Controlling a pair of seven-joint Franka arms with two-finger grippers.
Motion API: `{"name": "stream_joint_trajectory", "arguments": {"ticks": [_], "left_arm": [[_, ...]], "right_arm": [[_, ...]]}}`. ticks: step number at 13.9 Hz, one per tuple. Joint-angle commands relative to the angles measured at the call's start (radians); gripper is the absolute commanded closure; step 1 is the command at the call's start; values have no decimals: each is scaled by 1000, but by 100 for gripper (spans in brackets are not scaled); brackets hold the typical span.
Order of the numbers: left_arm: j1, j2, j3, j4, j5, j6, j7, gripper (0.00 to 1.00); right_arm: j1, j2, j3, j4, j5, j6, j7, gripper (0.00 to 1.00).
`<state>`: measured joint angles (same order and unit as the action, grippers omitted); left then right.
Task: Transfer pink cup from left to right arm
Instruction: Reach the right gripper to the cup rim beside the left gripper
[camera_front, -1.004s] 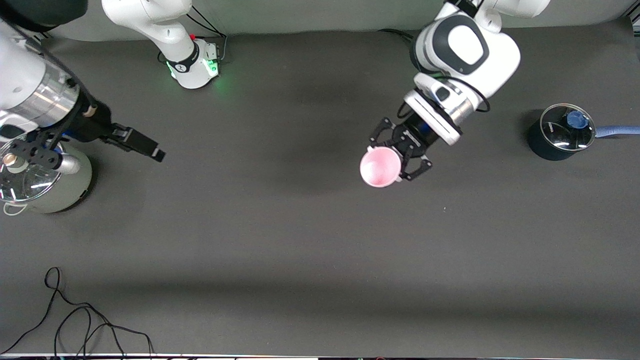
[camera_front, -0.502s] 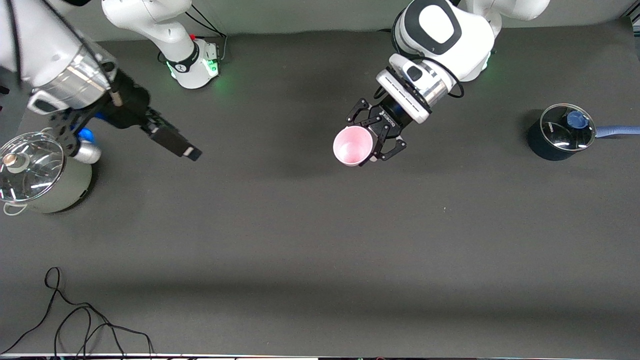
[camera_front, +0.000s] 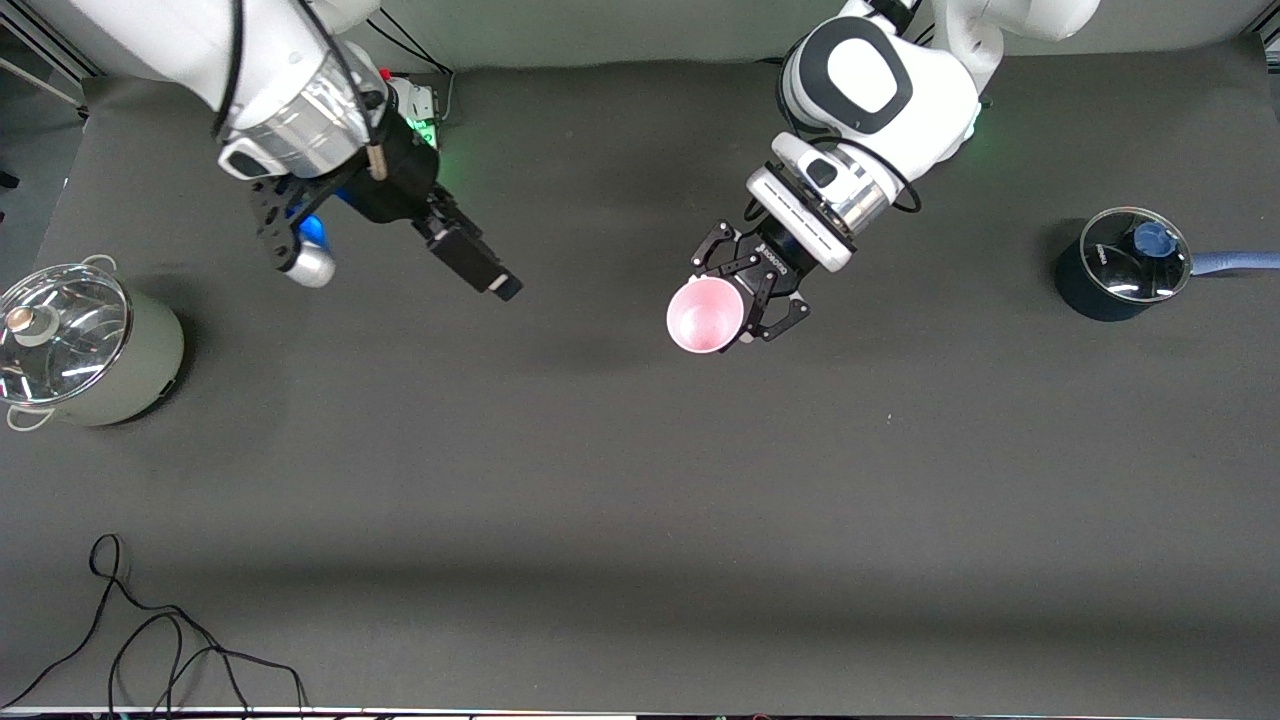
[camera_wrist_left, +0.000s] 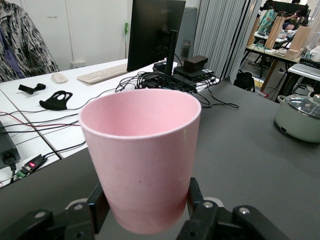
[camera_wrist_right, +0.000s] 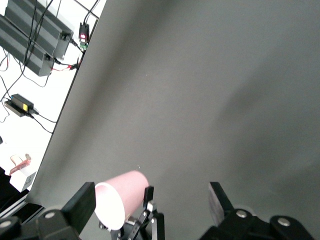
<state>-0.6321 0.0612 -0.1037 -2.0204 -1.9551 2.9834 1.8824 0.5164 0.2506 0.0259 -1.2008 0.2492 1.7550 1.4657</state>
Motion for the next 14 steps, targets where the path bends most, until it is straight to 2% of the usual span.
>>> {"name": "stream_joint_trajectory", "arguments": {"ticks": [1, 4, 8, 14], "left_arm": [[-20, 11, 12, 25, -5, 32, 14, 48], [-21, 11, 12, 26, -5, 34, 14, 48], [-21, 11, 12, 26, -5, 37, 14, 47], [-21, 11, 12, 26, -7, 39, 14, 47]], "right_arm": [[71, 74, -9, 87, -53, -6, 45, 0], [155, 147, -9, 136, -135, 7, 33, 0], [218, 203, -9, 167, -165, 9, -77, 0], [225, 225, -9, 167, -180, 79, -173, 0]]}}
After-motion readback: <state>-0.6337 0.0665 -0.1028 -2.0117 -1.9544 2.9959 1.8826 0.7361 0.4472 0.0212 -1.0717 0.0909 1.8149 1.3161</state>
